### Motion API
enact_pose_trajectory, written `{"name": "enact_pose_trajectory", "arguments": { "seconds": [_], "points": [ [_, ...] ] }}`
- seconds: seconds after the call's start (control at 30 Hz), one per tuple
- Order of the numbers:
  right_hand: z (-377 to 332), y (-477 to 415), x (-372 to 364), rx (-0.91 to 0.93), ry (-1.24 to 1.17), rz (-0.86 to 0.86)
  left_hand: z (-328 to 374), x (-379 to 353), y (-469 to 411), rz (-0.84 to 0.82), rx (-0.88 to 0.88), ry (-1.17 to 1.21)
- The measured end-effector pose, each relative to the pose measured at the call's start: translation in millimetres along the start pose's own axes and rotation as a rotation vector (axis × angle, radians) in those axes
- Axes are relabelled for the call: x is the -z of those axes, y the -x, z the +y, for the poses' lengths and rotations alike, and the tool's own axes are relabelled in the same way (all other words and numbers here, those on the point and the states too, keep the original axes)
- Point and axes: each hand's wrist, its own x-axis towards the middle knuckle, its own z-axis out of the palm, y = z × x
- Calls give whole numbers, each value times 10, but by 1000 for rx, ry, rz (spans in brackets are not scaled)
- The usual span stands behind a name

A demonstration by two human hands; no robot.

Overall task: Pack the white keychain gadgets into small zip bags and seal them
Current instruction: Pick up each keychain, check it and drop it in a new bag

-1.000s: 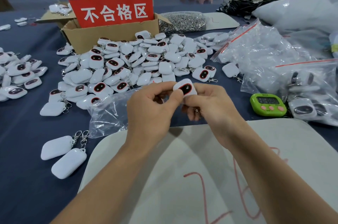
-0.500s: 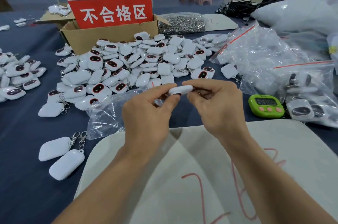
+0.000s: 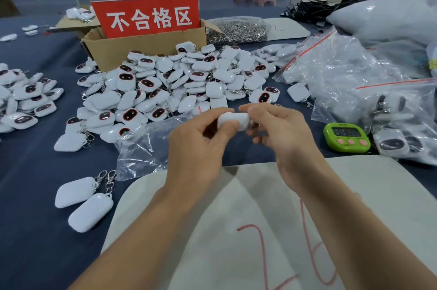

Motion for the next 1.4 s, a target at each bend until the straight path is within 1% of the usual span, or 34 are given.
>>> {"name": "enact_pose_trajectory", "arguments": {
  "seconds": [0.1,0.13,0.2,0.3,0.37,0.43,0.5,0.57,0.6,0.67,0.73,0.8,0.87,0.9,0.97,1.0,1.03,1.13,1.2,1.27,1.4],
  "points": [
    [-12,17,13,9,-8,-124,14,-3,-4,-4,-19,3],
    [-6,21,18,14,6,-130,16,-5,-8,-5,-15,9],
    [18,19,21,15,27,-101,21,-1,-13,-4,12,-3],
    [16,7,2,-20,-3,-59,32,12,-13,-16,48,-39],
    [0,-20,19,-87,-39,-12,32,11,-2,-53,-19,-99],
    [0,-31,31,-145,-50,-21,17,2,1,-60,-83,-123],
    [15,-33,21,-136,-34,-28,7,-4,10,-40,-65,-57],
    [22,-32,8,-75,-40,9,21,-14,14,-22,-26,-12],
    [18,-30,9,-59,-74,0,21,-15,16,-15,-21,-6],
    [10,-21,17,-44,-133,-107,22,-4,4,3,-21,-8],
    [13,-3,21,-10,-57,-179,13,10,-11,-5,-21,-34],
    [28,12,11,4,7,-155,26,16,-10,-14,-8,-30],
    [35,13,3,2,9,-106,39,16,-4,31,27,5],
    [39,3,13,-3,3,-70,42,21,-5,66,31,-31],
    [42,-34,46,-19,-17,16,33,66,-26,125,28,-217],
    [47,-51,66,-24,-23,52,22,94,-49,123,30,-320],
    [54,-63,85,-26,-23,79,1,135,-75,79,24,-429],
    [61,-76,94,-44,16,127,-38,285,-145,-163,33,-749],
    [78,-84,90,-57,72,166,-84,355,-174,-292,64,-839],
    [91,-88,83,-49,173,187,-123,382,-195,-357,99,-830],
    [103,-64,50,15,337,162,-168,354,-209,-308,148,-627]
  ]
}}
